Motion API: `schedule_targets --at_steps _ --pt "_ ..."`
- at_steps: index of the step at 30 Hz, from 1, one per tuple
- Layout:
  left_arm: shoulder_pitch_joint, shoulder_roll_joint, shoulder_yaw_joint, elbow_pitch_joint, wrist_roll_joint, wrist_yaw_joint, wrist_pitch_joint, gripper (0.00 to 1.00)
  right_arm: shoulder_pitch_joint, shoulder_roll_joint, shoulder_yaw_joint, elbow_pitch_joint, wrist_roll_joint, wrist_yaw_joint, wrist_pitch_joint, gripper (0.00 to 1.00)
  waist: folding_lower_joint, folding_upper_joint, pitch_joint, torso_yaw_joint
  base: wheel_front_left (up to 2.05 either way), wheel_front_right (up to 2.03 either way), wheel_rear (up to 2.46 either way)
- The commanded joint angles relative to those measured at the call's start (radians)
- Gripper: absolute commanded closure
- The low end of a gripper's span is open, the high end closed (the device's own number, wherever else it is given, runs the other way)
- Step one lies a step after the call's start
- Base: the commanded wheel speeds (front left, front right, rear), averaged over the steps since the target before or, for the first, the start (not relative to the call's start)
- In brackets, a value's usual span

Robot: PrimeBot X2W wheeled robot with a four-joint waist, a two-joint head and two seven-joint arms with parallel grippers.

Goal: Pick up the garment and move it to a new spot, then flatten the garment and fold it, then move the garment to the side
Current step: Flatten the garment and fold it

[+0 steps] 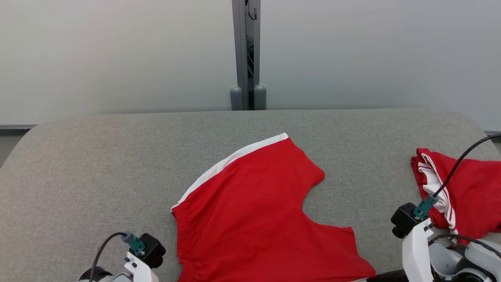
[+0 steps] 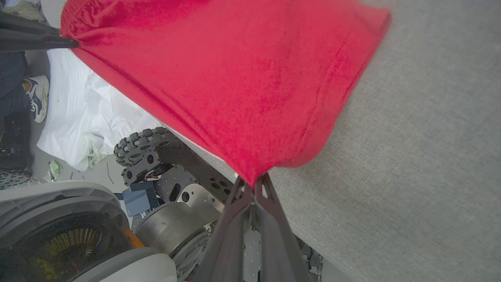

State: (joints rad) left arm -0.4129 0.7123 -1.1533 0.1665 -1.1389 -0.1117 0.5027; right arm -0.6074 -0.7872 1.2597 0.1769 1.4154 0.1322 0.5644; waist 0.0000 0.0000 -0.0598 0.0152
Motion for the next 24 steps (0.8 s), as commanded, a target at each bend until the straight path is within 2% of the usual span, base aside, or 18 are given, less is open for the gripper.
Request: schedule_targets --at_steps 1,5,10,17,24 --pt "0.019 0.010 0.015 0.004 -0.018 0.014 -0.009 1.00 -0.014 -0.009 -0.015 0.011 -0.016 -0.003 -0.018 1.00 0.0000 0.0000 0.002 -0.001 0.00 0.00 0.00" --pt "0.024 -0.012 0.071 -0.004 -0.093 0.035 -0.042 1.00 -0.027 0.015 -0.034 0.029 -0.034 -0.002 -0.063 1.00 0.0000 0.0000 0.010 0.001 0.00 0.00 0.00" --pt "0.013 -0.024 0.118 0.002 -0.154 0.038 -0.056 1.00 -0.052 0.034 -0.055 0.058 -0.046 -0.002 -0.097 1.00 0.0000 0.0000 0.023 0.016 0.00 0.00 0.00" --pt "-0.013 -0.069 0.184 0.031 -0.268 0.026 -0.055 1.00 -0.106 0.067 -0.087 0.113 -0.039 -0.001 -0.122 1.00 0.0000 0.0000 0.049 0.052 0.00 0.00 0.00" --pt "-0.041 -0.140 0.245 0.075 -0.367 0.009 -0.064 1.00 -0.182 0.091 -0.111 0.164 -0.049 -0.001 -0.149 1.00 0.0000 0.0000 0.111 0.089 0.00 0.00 0.00"
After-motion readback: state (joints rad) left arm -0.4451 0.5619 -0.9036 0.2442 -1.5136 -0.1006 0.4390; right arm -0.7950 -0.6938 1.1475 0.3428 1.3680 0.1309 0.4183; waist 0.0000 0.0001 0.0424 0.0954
